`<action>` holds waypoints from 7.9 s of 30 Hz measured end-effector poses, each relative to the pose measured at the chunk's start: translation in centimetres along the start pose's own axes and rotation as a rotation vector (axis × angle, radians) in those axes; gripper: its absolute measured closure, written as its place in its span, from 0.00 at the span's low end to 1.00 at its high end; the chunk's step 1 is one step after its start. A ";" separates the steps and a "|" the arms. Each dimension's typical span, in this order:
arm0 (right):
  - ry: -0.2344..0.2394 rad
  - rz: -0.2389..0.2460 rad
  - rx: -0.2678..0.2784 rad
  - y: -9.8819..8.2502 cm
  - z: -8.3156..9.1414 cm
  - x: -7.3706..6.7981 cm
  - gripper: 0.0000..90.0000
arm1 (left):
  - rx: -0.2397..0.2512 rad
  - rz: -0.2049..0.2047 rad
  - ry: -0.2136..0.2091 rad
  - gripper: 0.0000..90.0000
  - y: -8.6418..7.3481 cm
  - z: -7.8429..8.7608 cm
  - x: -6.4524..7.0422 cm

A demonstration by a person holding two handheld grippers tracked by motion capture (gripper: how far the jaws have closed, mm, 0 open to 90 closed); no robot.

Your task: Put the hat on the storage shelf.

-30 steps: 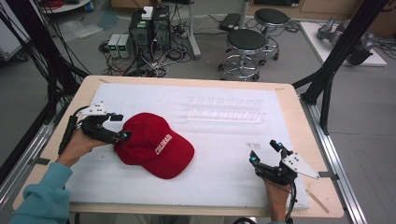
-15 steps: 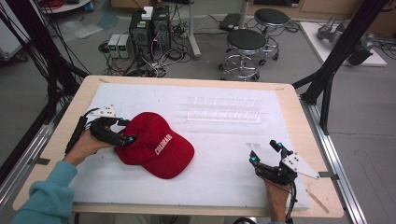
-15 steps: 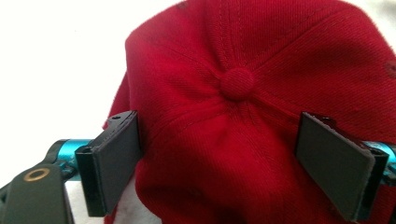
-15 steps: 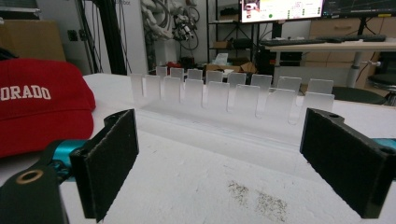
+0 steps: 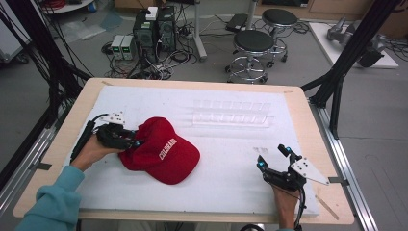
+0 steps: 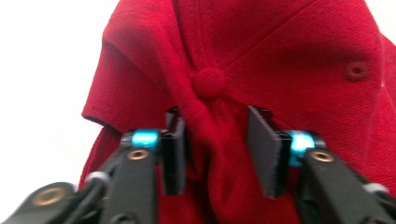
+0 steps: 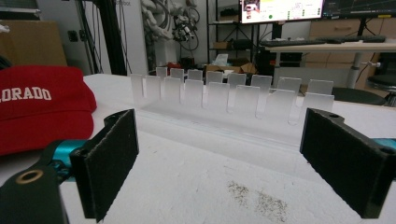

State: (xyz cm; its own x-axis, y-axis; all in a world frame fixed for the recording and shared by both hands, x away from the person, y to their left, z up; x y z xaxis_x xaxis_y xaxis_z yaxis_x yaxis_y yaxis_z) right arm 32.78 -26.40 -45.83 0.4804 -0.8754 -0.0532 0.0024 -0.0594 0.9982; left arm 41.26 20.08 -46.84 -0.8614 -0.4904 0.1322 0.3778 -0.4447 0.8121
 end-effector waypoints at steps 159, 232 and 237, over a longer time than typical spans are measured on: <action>0.386 0.058 -0.185 6.7 -10.2 -13.5 0.92 | 0.326 -0.126 0.084 0.16 12.5 3.2 11.7; 0.343 0.025 -0.032 10.6 -11.3 -15.3 0.40 | 0.338 -0.072 -0.050 0.95 6.1 -4.7 15.1; 0.258 0.033 -0.057 10.4 -11.4 -14.3 0.16 | 0.321 -0.154 -0.058 0.95 6.2 -4.5 14.3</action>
State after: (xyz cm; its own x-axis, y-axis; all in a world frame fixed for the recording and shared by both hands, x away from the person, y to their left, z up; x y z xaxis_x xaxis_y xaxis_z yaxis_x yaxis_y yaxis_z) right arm 35.92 -9.06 -34.37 0.6886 -0.7248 -0.0195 0.0293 0.0009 0.9996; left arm 32.85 6.95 -42.50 -0.9212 -0.3885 0.0193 0.1246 -0.2476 0.9608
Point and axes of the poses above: each handheld gripper's, and its own axes: z roughly backward along the jaws, y roughly out of its top, x roughly to its right, the point moved 8 cm from there along -z, roughly forward along the jaws, and after that the axes turned 5 degrees about x, right-handed, at the moved point
